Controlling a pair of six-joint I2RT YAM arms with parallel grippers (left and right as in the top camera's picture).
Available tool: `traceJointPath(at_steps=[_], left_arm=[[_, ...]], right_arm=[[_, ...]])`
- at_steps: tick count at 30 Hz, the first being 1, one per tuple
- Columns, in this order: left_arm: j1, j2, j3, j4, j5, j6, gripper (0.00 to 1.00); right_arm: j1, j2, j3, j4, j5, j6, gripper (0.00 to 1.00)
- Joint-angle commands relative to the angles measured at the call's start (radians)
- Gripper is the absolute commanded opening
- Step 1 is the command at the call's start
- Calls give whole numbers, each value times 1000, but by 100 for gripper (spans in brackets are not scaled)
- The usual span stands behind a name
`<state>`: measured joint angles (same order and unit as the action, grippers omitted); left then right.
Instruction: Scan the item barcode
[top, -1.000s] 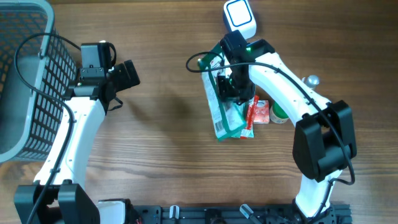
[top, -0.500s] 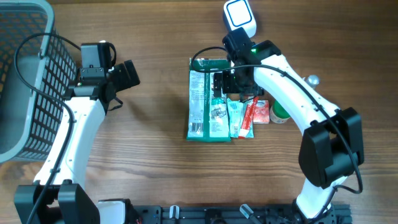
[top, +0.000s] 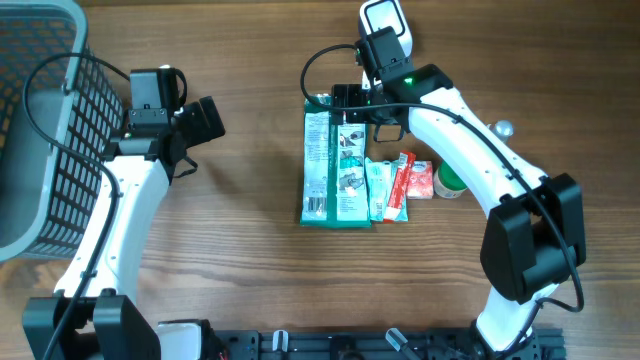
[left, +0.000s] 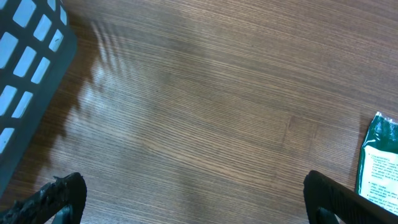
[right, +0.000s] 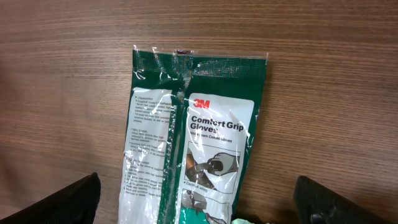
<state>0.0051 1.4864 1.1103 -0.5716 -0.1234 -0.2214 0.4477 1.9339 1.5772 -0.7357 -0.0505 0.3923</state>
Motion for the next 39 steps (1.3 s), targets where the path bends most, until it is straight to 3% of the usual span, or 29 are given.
traceJointPath(at_steps=[1, 6, 10, 19, 25, 29, 34, 39], left_arm=[[4, -1, 8, 4, -9, 5, 100], [4, -1, 8, 4, -9, 5, 100], [4, -1, 8, 4, -9, 5, 100], [4, -1, 8, 3, -9, 5, 100], [4, -1, 8, 4, -9, 5, 100], [4, -1, 8, 3, -9, 6, 100], [4, -1, 8, 4, -9, 5, 100], [4, -1, 8, 4, -9, 5, 100]], right_arm=[[-4, -24, 16, 2, 16, 1, 100], [-4, -151, 16, 2, 16, 1, 100], [-4, -360, 16, -22, 61, 0, 100], [-4, -1018, 16, -35, 111, -1, 100], [-25, -1295, -1, -272, 254, 0, 99], [-124, -1484, -159, -351, 263, -28, 100], [-213, -1714, -551, -26, 218, -233, 100], [-280, -1852, -962, 625, 63, -412, 100]])
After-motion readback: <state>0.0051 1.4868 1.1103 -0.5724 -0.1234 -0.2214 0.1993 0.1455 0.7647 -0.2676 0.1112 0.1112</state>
